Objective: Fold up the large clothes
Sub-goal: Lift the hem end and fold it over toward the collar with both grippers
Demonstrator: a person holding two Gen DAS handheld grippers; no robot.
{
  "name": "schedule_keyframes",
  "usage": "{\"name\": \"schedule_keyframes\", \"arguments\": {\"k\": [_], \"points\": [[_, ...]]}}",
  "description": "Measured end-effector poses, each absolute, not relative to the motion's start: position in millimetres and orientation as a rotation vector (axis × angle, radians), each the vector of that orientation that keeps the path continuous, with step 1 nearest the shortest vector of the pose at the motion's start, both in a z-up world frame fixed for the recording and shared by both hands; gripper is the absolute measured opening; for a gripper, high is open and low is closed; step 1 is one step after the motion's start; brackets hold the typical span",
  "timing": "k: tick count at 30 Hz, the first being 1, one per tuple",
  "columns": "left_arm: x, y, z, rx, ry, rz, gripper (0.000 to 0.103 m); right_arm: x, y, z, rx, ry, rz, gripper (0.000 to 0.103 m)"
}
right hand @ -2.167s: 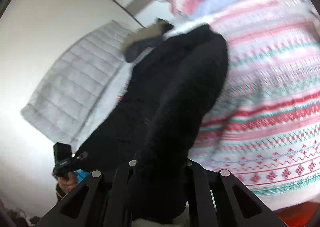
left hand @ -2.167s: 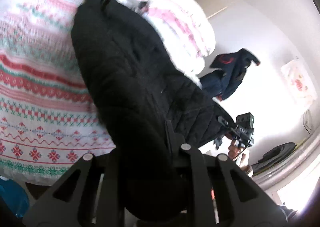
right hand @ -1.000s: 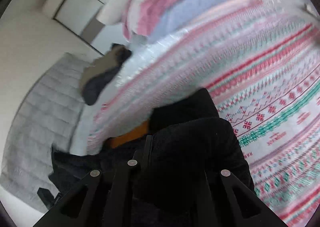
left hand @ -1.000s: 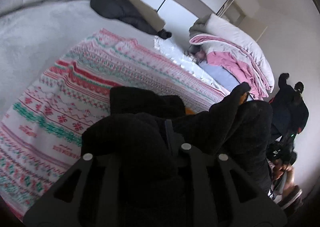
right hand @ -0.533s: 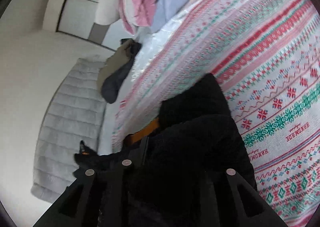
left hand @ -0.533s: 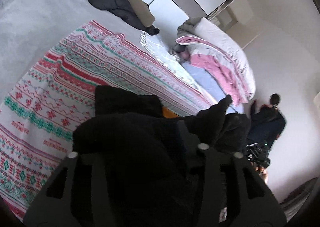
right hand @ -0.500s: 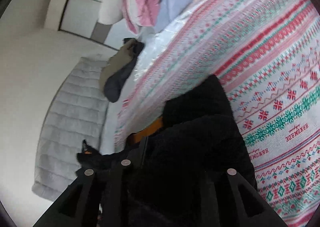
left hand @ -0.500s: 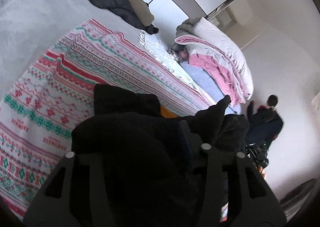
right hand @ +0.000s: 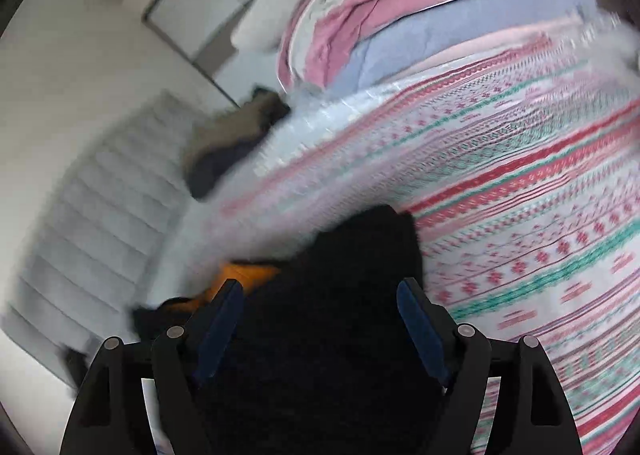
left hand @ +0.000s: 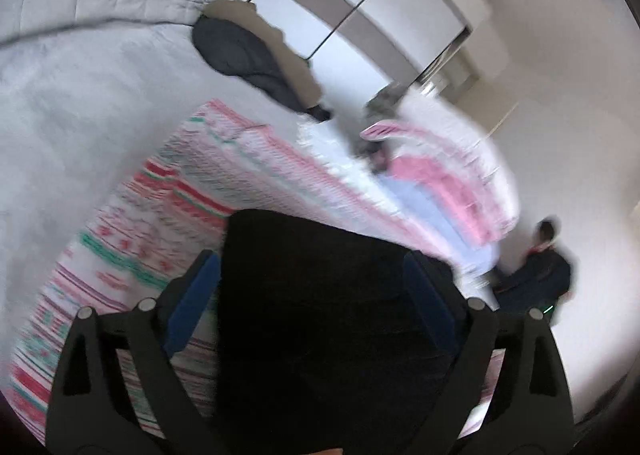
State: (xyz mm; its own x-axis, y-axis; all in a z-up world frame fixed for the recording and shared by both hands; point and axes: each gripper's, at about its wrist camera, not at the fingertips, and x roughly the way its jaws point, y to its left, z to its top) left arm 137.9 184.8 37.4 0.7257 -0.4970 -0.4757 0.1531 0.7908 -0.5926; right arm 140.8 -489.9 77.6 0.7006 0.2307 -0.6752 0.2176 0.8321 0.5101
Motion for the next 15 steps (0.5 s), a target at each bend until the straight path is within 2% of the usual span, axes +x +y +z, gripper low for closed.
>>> {"name": "schedule_keyframes", "arguments": {"k": [2,5,8,9,10,11,12,13,14,15], "points": [[154.0,168.6,19.5,-0.441,0.73,-0.35,0.093,165.7,-477.9,63.0,0.506,0.861,-0.049,0.08],[176.1,154.9,-12.6,-0.412,0.835,-0.355,0.092,186.2,-463.5,40.8,0.429,0.915,-0.087,0.08],[187.7,144.0,-23.5,-0.431,0.864,-0.395,0.084,214.5,-450.4,16.7,0.364,0.963,-0.14,0.08],[189.9,141.5,-22.6,-0.427,0.855,-0.393,0.08,216.2,-448.5,12.4,0.347,0.966,-0.154,0.076],[191.1,139.8,-22.2,-0.429,0.849,-0.391,0.074,221.5,-445.9,9.3,0.335,0.967,-0.169,0.065],[193.1,139.9,-21.7,-0.439,0.847,-0.388,0.06,222.2,-443.9,8.2,0.321,0.964,-0.182,0.056],[196.2,141.5,-21.2,-0.454,0.848,-0.362,0.043,226.8,-440.5,9.7,0.304,0.948,-0.196,0.031],[197.0,143.0,-20.9,-0.46,0.846,-0.352,0.034,227.3,-437.6,12.7,0.286,0.933,-0.203,0.019],[198.2,144.6,-19.9,-0.466,0.842,-0.35,0.019,226.1,-436.0,18.2,0.273,0.911,-0.2,0.018],[198.5,145.3,-18.1,-0.472,0.837,-0.353,0.017,222.0,-434.7,23.8,0.261,0.891,-0.199,0.015]]}}
